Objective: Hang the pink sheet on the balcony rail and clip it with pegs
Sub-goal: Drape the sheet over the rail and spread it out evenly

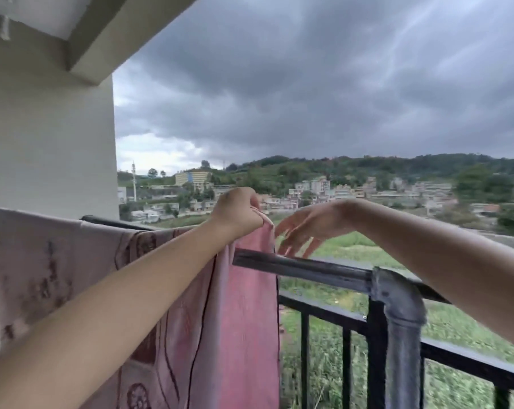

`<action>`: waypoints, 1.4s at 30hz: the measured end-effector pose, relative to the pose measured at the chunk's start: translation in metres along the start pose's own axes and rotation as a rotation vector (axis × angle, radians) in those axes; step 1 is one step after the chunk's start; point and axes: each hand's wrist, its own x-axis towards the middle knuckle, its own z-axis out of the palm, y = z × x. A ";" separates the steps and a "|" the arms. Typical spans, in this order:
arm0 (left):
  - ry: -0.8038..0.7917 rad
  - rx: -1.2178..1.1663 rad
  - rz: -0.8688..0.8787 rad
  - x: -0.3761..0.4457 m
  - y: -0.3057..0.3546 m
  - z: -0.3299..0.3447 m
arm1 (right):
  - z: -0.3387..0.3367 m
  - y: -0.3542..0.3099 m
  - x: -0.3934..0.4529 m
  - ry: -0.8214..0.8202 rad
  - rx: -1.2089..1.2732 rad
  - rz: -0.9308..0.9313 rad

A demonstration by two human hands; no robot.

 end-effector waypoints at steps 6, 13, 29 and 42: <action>-0.001 -0.094 -0.082 -0.025 0.020 -0.009 | 0.029 -0.001 -0.006 0.240 -0.189 -0.180; -0.104 -0.052 -0.133 -0.062 0.000 0.001 | 0.015 0.015 -0.019 0.585 -0.532 -0.319; 0.410 0.301 -0.486 -0.137 0.022 0.049 | -0.022 0.082 -0.023 0.851 -0.561 -0.464; -0.101 0.583 -0.213 -0.042 0.179 0.057 | -0.040 0.216 -0.059 0.261 -0.605 -0.264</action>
